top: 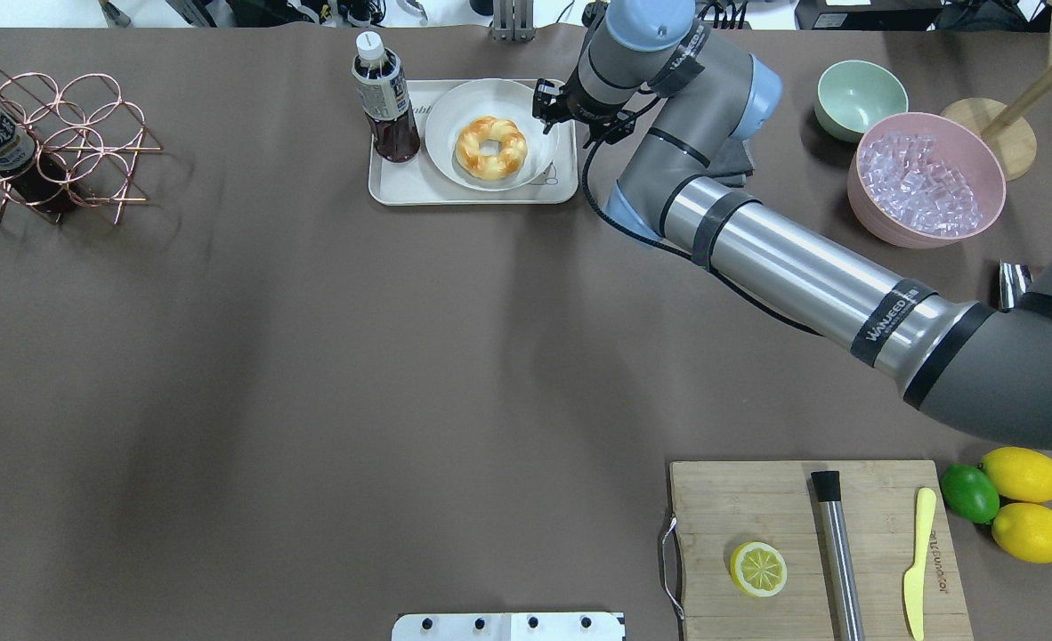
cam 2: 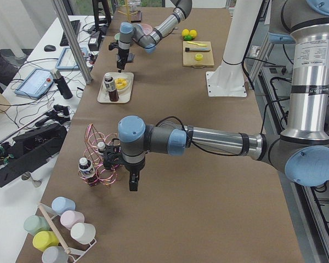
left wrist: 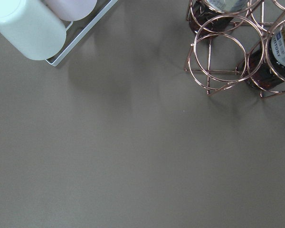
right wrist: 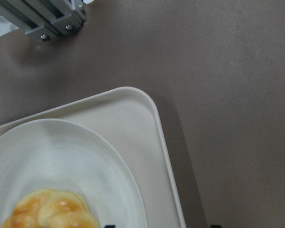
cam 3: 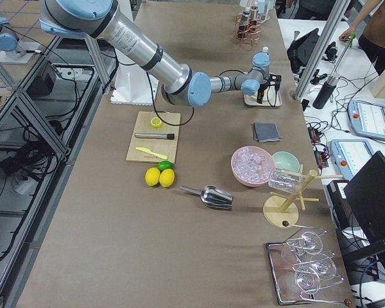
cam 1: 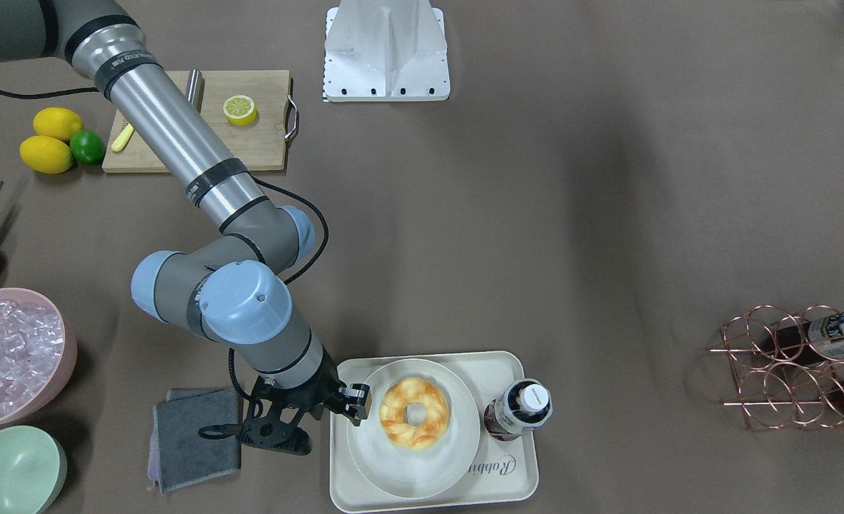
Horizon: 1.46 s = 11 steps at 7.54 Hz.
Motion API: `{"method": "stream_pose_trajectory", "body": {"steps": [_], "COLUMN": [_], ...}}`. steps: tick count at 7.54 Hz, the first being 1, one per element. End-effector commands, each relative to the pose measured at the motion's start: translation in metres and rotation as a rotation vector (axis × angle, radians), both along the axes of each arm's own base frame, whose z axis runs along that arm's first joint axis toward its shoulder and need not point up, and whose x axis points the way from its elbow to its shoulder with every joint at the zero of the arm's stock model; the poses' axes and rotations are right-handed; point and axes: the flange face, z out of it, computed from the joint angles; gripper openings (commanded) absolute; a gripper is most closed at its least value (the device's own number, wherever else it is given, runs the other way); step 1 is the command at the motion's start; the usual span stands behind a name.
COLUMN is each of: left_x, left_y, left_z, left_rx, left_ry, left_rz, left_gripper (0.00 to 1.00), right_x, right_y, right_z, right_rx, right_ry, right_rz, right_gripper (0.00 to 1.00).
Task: Place donut on tray
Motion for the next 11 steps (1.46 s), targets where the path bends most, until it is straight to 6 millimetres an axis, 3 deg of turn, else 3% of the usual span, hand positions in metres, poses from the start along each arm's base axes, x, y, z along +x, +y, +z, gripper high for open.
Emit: {"method": "stream_pose_trajectory", "body": {"steps": [1, 2, 3, 5, 7, 9, 11], "left_x": [0.0, 0.0, 0.0, 0.0, 0.0, 0.0, 0.0], "left_y": [0.0, 0.0, -0.001, 0.0, 0.0, 0.0, 0.001], "left_z": [-0.001, -0.001, -0.001, 0.0, -0.001, 0.0, 0.001], "left_rx": [0.001, 0.001, 0.003, 0.0, 0.001, 0.0, -0.002], "left_ry": [0.0, 0.0, 0.0, 0.0, 0.0, 0.0, 0.0], "left_rz": [-0.001, -0.001, -0.001, -0.001, -0.001, -0.001, -0.001], "left_gripper": [0.99, 0.99, 0.99, 0.99, 0.99, 0.99, 0.99], "right_x": [0.092, 0.151, 0.207, 0.317, 0.433, 0.508, 0.548], "right_y": [0.008, 0.034, 0.081, 0.183, 0.249, 0.29, 0.321], "right_z": [0.0, 0.001, 0.032, 0.108, 0.196, 0.268, 0.316], "right_rx": [-0.008, -0.009, 0.014, 0.029, 0.048, 0.081, 0.103], "right_ry": [-0.004, 0.019, 0.051, 0.113, 0.126, 0.174, 0.208], "right_rz": [-0.086, -0.147, -0.177, -0.212, -0.274, -0.314, -0.355], "right_gripper": [1.0, 1.0, 1.0, 1.0, 1.0, 1.0, 1.0]}}
